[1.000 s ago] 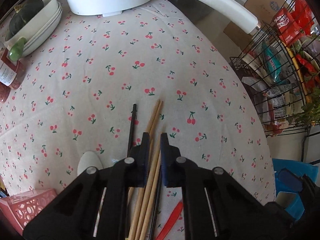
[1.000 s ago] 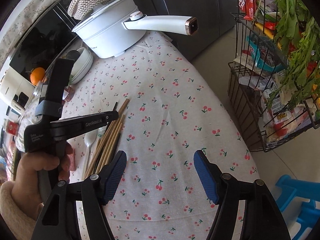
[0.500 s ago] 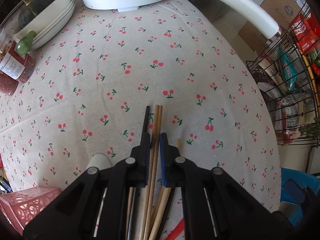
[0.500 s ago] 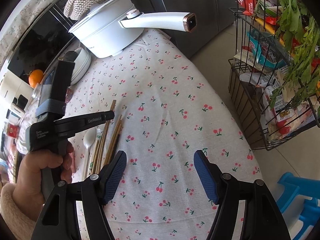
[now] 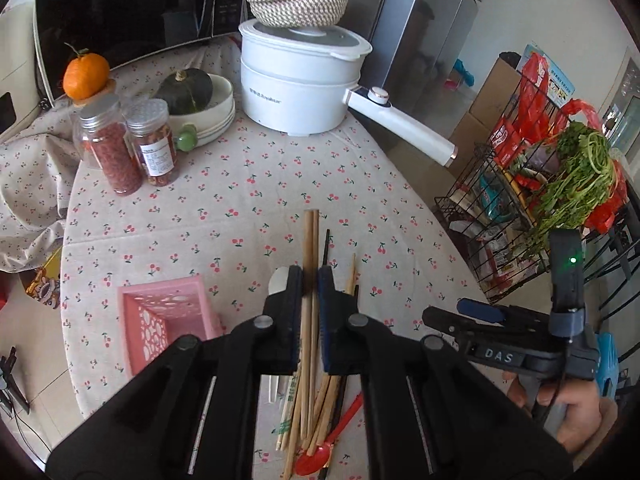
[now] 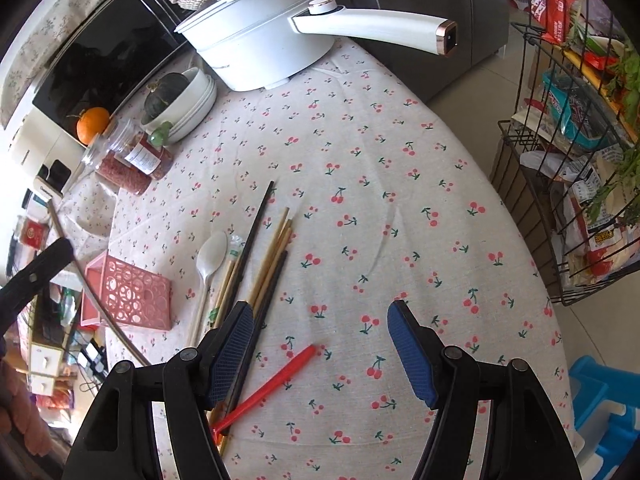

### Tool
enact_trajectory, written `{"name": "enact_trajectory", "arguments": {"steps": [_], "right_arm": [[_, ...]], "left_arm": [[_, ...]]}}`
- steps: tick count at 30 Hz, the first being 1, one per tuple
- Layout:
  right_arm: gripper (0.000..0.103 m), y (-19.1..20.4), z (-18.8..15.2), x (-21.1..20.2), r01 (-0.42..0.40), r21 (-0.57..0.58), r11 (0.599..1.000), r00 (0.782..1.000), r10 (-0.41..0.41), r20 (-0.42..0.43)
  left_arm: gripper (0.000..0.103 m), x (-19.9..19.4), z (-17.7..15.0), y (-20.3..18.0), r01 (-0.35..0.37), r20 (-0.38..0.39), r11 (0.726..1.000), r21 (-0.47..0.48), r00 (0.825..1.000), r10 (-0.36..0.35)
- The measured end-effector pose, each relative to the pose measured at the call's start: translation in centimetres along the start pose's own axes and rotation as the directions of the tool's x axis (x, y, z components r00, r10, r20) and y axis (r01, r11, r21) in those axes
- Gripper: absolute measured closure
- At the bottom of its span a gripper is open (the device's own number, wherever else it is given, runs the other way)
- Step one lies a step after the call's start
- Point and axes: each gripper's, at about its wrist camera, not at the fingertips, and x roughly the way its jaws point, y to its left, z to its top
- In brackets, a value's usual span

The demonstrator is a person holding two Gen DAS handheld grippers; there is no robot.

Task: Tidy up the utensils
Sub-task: 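Grasp a wooden chopstick with the left tool while the right tool reaches toward the chopsticks, then lift the chopstick with the left tool while the right tool grasps and lifts another chopstick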

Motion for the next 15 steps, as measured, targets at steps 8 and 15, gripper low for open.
{"name": "enact_trajectory", "arguments": {"steps": [8,15], "right_arm": [[0.056,3.4,0.1,4.0,-0.06,-0.005,0.998,0.996,0.06,-0.07],[0.077,5.5,1.2,7.6,-0.046,-0.001,0.999,0.994,0.046,-0.103]], "left_arm": [[0.098,-5.6,-3.7,3.7,-0.046,0.153,0.998,-0.048,0.987,0.053],[0.098,-7.5,-4.9,5.1,-0.03,0.173,0.998,-0.048,0.984,0.038]]}}
